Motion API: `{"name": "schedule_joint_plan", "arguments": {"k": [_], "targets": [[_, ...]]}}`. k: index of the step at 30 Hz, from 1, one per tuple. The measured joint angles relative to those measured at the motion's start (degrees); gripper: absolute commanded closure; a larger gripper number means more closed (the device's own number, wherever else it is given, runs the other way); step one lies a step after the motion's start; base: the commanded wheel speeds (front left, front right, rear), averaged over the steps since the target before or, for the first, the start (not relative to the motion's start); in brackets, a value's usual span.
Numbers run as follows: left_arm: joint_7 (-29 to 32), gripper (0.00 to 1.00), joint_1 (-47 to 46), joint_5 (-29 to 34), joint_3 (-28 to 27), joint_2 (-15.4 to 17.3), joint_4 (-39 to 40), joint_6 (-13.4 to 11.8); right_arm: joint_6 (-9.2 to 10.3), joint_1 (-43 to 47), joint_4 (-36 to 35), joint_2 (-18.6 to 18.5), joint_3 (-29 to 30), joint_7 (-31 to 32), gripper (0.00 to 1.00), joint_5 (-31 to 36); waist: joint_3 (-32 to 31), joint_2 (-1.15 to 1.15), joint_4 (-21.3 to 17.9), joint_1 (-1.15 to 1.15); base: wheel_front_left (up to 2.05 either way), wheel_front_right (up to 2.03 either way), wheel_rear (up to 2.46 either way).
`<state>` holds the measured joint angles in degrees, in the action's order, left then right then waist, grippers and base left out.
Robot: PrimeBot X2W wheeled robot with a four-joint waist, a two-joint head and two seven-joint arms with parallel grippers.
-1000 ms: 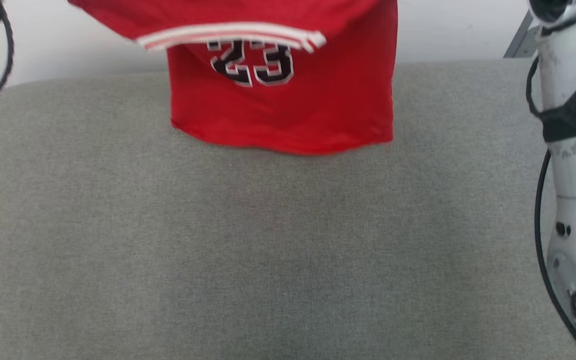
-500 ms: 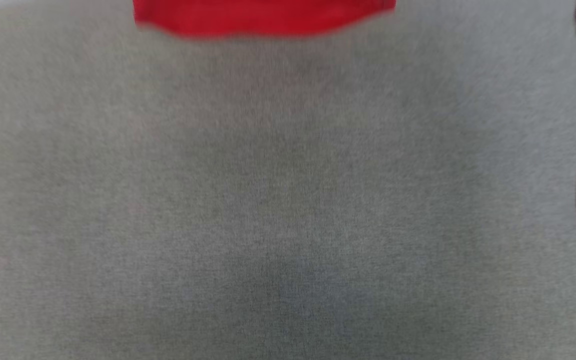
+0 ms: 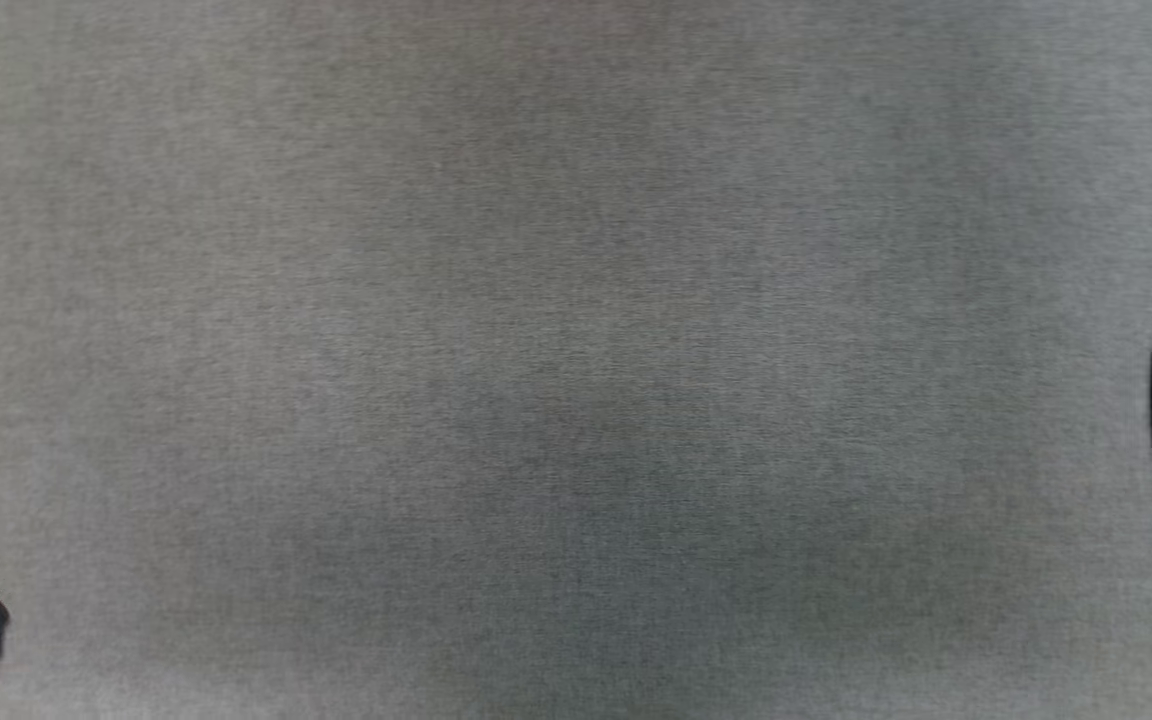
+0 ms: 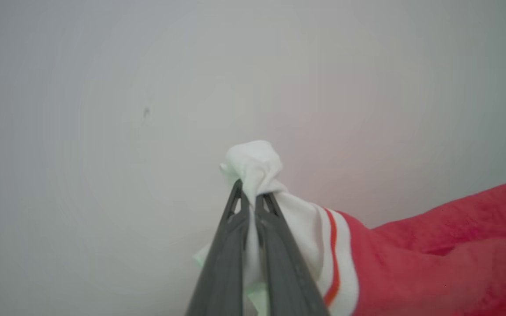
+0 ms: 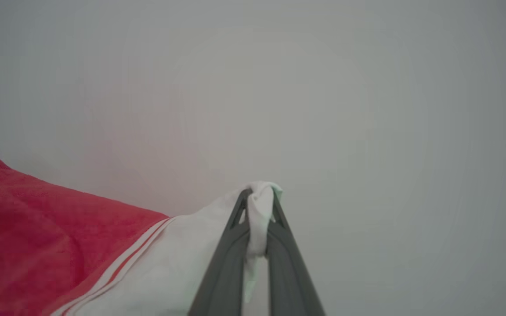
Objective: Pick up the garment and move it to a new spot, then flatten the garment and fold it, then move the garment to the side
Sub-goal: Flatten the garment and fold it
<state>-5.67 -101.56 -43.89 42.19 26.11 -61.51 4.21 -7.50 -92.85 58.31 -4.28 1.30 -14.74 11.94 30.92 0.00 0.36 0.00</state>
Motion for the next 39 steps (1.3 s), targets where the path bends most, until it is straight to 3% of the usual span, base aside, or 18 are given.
{"name": "schedule_joint_plan", "arguments": {"k": [8, 14, 21, 27, 32, 39], "targets": [[8.90, 1.00, 8.31, -2.05, 2.97, -2.22, -6.24, 2.48, 0.00, 5.16, 9.79, 0.52, -2.00, 0.93, 1.00, -4.55, -2.60, 0.00, 1.30, 0.00, 0.00, 0.00, 0.00], [19.52, 1.00, 16.50, -4.02, 5.42, -2.37, -6.94, 3.10, 0.00, 9.71, 13.97, 0.67, -6.01, 7.84, 1.00, -11.12, -6.18, 0.00, 2.20, 0.00, 0.00, 0.00, 0.00], [25.53, 1.00, 27.43, -7.34, 7.45, -0.20, -0.54, 3.11, 0.00, 17.79, 13.76, 0.81, -13.65, 16.70, 1.00, -21.79, -10.74, 0.00, 2.94, 0.00, 0.00, 0.00, 0.00], [28.25, 1.00, 34.96, -9.12, 7.86, 2.63, 5.47, 2.72, 0.00, 25.82, 6.39, -2.09, -20.07, 24.01, 1.00, -30.84, -13.29, 0.00, 3.38, 0.00, 0.00, 0.00, 0.00], [30.67, 1.00, 42.86, -10.56, 7.83, 6.47, 15.81, -1.25, 0.00, 36.78, -7.77, -9.88, -26.06, 31.77, 1.00, -39.53, -15.29, 0.00, 3.61, 0.00, 0.00, 0.00, 0.00], [32.97, 1.00, 56.68, -13.85, 6.54, 14.51, 37.75, -12.07, 0.00, 53.51, -28.11, -18.61, -24.21, 38.63, 1.00, -45.17, -16.80, 0.00, 3.26, 0.00, 0.00, 0.00, 0.00]]}}
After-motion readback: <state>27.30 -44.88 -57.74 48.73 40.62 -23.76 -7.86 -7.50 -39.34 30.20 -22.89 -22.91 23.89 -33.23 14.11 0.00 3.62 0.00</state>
